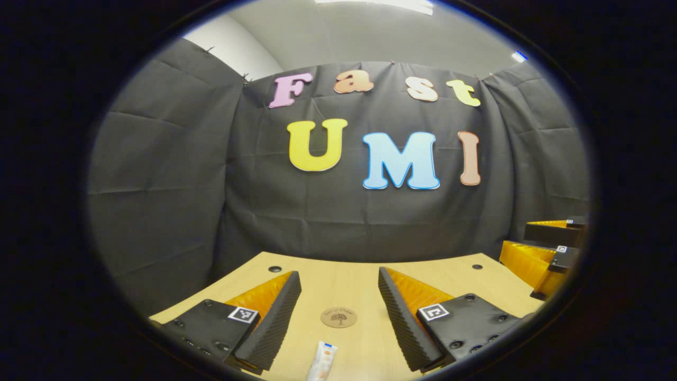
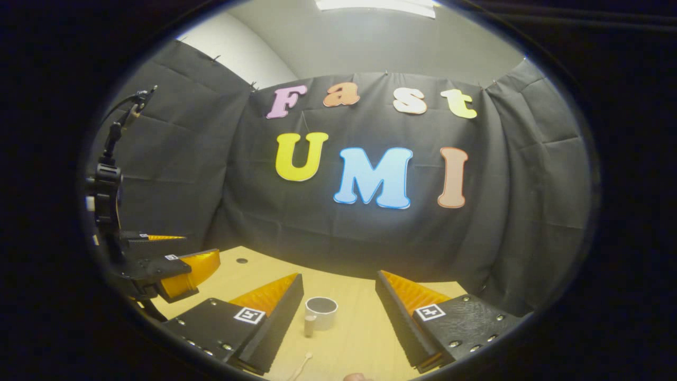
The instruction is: Put the toothbrush and toothpaste on the desktop into the cup, then pick up the cup and place it on the coaster on the desktop.
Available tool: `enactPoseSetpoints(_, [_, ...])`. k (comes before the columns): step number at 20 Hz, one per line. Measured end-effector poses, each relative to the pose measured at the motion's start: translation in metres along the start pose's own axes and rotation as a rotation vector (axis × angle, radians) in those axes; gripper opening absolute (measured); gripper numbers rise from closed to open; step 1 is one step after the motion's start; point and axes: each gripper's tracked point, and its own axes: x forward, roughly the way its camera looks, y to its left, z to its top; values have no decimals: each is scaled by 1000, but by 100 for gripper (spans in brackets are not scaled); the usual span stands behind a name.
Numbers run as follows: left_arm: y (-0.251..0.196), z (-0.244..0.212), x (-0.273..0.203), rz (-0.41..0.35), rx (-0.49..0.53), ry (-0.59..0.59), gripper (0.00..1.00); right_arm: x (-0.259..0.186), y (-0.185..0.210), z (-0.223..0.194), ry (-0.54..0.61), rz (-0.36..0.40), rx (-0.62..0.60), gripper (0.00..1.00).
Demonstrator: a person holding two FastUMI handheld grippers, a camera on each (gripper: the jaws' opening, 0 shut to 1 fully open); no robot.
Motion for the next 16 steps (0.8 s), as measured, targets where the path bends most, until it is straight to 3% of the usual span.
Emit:
enactPoseSetpoints(4, [-8,-25,12,-29,-6,87,94,5,5,-28,105,11,38,88])
enactPoseSetpoints(16, [-8,-166,33,-102,63,586,94,-1,47,-161,629,80,164,88])
